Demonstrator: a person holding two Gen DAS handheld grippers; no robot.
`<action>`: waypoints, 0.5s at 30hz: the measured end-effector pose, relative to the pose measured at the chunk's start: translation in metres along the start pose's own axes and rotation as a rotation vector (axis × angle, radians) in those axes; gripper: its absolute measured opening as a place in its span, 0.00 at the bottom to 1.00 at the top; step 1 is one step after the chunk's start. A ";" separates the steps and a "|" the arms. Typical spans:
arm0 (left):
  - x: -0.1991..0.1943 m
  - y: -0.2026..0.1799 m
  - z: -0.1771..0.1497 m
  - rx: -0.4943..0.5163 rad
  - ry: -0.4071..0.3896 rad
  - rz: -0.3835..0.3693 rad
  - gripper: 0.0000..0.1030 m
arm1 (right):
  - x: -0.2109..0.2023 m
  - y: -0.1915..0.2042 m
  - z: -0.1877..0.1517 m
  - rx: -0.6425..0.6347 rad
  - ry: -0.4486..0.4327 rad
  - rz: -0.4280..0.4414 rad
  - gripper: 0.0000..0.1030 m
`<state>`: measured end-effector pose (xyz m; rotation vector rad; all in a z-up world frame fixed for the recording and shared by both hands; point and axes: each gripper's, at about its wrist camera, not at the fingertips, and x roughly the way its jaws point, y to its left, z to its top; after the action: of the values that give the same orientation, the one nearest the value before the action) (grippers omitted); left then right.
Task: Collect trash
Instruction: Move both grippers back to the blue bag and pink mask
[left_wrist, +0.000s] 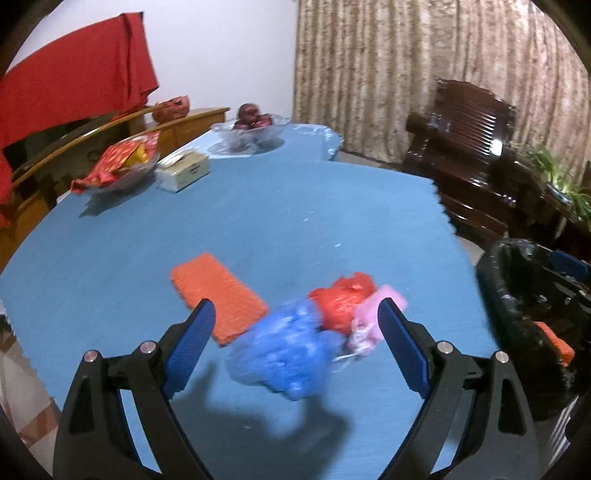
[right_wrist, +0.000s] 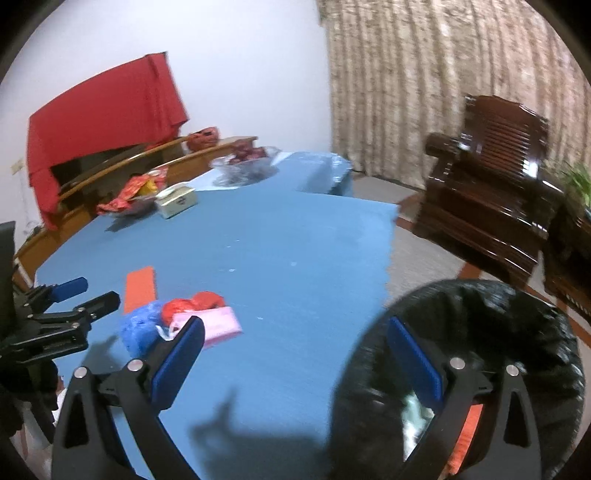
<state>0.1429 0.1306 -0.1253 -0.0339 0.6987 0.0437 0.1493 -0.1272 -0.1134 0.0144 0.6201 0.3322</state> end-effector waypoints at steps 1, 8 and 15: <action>0.003 0.005 -0.001 -0.007 0.008 0.006 0.83 | 0.005 0.005 0.000 -0.006 0.004 0.008 0.94; 0.023 0.022 -0.013 -0.026 0.058 0.017 0.82 | 0.034 0.033 -0.004 -0.047 0.042 0.052 0.94; 0.039 0.027 -0.023 -0.031 0.096 0.009 0.82 | 0.051 0.041 -0.011 -0.055 0.083 0.059 0.93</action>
<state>0.1567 0.1578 -0.1688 -0.0625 0.7944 0.0621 0.1697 -0.0740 -0.1466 -0.0342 0.6934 0.4081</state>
